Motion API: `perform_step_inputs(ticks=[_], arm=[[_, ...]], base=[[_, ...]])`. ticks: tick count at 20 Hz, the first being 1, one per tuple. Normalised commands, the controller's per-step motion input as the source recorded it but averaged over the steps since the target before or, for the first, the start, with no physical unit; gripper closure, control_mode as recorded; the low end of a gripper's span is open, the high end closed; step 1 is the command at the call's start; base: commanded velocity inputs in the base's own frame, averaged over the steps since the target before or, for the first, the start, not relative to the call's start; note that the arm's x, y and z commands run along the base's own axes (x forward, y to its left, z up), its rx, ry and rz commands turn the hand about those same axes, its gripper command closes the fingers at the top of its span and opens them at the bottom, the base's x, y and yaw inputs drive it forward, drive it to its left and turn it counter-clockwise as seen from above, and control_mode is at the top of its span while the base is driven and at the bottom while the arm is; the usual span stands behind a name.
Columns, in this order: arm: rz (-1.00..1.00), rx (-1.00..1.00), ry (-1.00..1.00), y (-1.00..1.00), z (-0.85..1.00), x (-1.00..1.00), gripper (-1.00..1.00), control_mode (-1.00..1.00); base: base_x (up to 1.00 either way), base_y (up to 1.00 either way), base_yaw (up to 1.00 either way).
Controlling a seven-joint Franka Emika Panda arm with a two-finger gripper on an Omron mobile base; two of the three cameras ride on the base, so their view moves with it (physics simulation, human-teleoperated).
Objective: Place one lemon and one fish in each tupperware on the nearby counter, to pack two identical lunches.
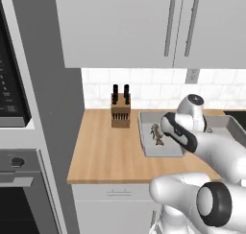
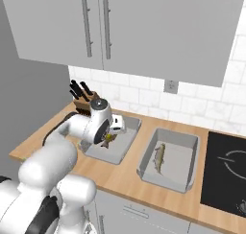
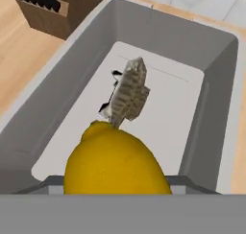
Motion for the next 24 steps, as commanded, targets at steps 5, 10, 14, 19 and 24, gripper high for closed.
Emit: perform_step_inputs(ticks=[5, 10, 14, 19, 24], arm=[[0.0, 0.0, 0.01, -0.17, -0.43, 0.65, 1.0, -1.0], [0.0, 0.0, 0.09, 0.0, -0.32, 0.55, 1.0, -1.0], [0.0, 0.0, 0.09, 0.0, -0.43, 0.47, 1.0, -1.0], [0.0, 0.0, 0.05, 0.0, -0.27, 0.29, 1.0, -1.0], [0.0, 0.0, 0.0, 0.0, -0.38, 0.08, 1.0, -1.0]], base=[[0.0, 0.0, 0.0], [0.0, 0.0, 0.0], [0.0, 0.0, 0.0], [0.0, 0.0, 0.0], [0.0, 0.0, 0.0]])
